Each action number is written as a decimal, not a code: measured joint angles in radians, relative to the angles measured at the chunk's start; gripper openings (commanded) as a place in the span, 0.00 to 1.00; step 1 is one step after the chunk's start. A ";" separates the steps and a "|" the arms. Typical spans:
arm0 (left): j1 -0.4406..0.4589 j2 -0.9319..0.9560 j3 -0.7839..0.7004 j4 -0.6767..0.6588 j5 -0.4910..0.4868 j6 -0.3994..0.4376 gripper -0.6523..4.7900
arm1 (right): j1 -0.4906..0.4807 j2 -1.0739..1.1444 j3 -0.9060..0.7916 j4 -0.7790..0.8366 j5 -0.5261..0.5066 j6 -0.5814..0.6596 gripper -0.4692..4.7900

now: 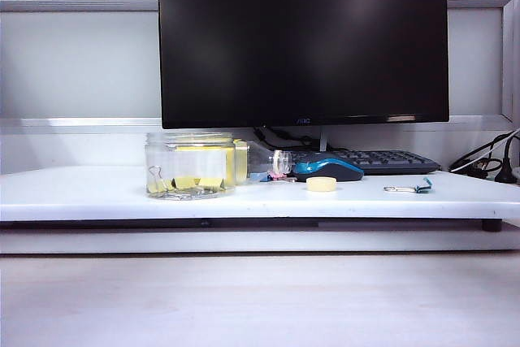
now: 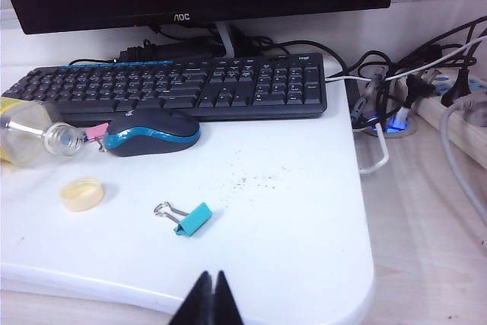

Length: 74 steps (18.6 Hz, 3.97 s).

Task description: Pick up the clips with the largest number of clips of the same color on the table and place them in a round transparent plastic box.

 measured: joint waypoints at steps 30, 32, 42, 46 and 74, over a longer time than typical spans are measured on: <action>0.000 0.000 -0.084 0.028 0.021 0.097 0.17 | 0.000 0.000 0.000 -0.139 -0.002 -0.071 0.09; 0.000 0.000 -0.084 0.025 -0.013 0.097 0.17 | 0.000 0.000 0.000 -0.139 -0.002 -0.071 0.09; 0.000 0.000 -0.084 0.025 -0.015 0.097 0.17 | 0.000 0.000 0.000 -0.139 -0.002 -0.071 0.09; 0.000 0.000 -0.084 0.025 -0.015 0.097 0.17 | 0.000 0.000 0.000 -0.139 -0.002 -0.071 0.09; 0.261 0.000 -0.084 0.024 -0.017 0.097 0.17 | -0.169 0.000 0.000 -0.139 -0.003 -0.071 0.09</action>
